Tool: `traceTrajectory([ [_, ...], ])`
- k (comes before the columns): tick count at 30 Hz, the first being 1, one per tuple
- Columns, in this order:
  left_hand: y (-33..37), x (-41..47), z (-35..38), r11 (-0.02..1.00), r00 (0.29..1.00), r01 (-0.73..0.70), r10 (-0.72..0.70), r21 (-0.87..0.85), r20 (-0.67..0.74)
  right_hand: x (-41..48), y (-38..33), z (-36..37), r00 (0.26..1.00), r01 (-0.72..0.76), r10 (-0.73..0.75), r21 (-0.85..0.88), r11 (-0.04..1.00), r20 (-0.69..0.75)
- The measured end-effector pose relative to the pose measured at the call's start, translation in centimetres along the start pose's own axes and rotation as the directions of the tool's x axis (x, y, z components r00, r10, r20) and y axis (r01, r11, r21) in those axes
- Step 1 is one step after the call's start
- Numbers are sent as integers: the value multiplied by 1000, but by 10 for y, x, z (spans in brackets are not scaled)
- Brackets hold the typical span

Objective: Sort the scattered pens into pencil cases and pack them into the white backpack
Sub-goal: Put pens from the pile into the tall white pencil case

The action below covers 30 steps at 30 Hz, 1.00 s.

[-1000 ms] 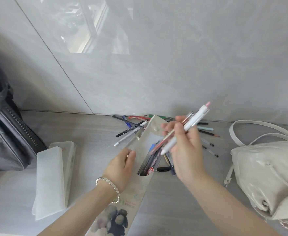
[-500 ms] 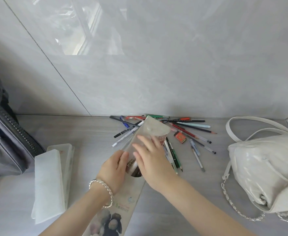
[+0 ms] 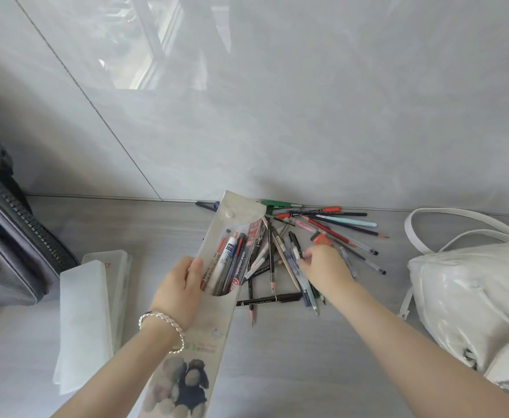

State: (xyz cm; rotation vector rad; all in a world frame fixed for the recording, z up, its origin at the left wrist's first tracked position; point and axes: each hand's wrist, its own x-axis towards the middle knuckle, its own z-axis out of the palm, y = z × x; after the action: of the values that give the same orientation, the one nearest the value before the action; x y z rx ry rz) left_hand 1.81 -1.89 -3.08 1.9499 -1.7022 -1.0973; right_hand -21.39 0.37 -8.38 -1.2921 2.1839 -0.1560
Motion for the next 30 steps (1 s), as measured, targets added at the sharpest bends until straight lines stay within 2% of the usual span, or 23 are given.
traceTrajectory([
  [5,-2,-5,-1,1000,1000,18,-18,-19,9,15,-12,13,996,-69,78,-220,973,35],
  [10,-3,-9,2,999,998,46,-45,-23,45,22,-7,7,991,-110,128,-267,957,51],
  [13,-2,-9,4,999,997,44,-43,-7,61,17,-5,-13,998,-56,57,-107,993,9],
  [16,0,-9,6,999,996,41,-40,-6,77,3,-11,-46,983,176,-163,167,970,-87],
  [18,2,-11,8,999,995,32,-30,-20,93,-14,-22,-66,947,306,-213,477,824,-241],
  [20,7,-14,11,999,994,17,-14,-30,108,-34,-35,-79,908,418,-230,730,541,-349],
  [21,10,-16,13,1000,993,3,0,-30,117,-43,-41,-81,889,457,-253,777,433,-382],
  [23,15,-20,16,999,990,-41,45,-29,135,-54,-50,-73,863,498,-287,798,340,-416],
  [25,20,-24,19,995,985,-89,95,-47,147,-64,-58,-57,865,494,-311,782,380,-395],
  [27,23,-26,20,991,983,-115,123,-68,137,-73,-62,-41,877,458,-364,773,440,-313],
  [30,22,-25,19,991,985,-114,122,-69,119,-79,-61,-29,868,452,-431,753,478,-247],
])
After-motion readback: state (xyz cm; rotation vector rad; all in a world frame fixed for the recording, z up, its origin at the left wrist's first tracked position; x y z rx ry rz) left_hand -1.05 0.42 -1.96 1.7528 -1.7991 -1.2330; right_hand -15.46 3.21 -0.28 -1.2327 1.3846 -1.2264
